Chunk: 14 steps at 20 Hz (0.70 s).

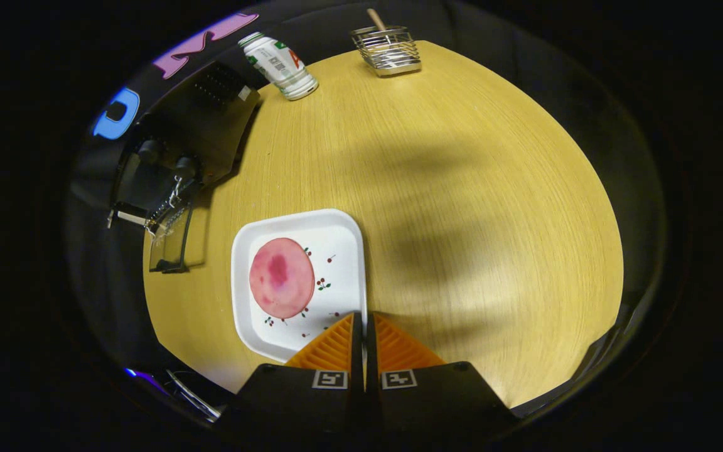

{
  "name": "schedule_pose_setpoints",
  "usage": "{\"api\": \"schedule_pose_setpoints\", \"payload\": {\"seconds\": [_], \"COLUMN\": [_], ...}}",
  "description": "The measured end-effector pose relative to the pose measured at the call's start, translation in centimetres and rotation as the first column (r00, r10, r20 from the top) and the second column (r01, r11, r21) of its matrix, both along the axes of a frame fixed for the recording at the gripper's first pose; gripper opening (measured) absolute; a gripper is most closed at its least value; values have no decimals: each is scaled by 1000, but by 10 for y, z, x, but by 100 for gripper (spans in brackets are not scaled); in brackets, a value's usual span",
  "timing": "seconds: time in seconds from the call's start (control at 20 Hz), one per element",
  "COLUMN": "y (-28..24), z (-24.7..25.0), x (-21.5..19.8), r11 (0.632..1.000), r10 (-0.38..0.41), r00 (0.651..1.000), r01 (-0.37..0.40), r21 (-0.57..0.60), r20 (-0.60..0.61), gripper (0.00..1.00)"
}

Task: Open the toaster oven, put the food inside, and close the toaster oven door.

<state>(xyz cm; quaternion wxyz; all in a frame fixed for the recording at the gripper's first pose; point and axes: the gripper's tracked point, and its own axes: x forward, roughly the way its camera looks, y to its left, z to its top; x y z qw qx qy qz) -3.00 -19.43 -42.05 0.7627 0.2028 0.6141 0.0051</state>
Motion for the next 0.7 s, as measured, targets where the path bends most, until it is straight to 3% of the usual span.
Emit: {"api": "schedule_pose_setpoints", "payload": {"seconds": [0.15, 0.35, 0.5, 0.7], "y": [8, 20, 34, 51], "z": [15, 31, 43, 63], "x": [-17, -50, -74, -96], "r11": [983, 931, 858, 766], "r10": [-157, -322, -461, -590], "r00": [987, 946, 887, 807], "r01": [154, 311, 439, 546], "r21": [103, 189, 267, 339], "r20": [20, 29, 21, 32], "gripper": [5, 5, 5, 5]}}
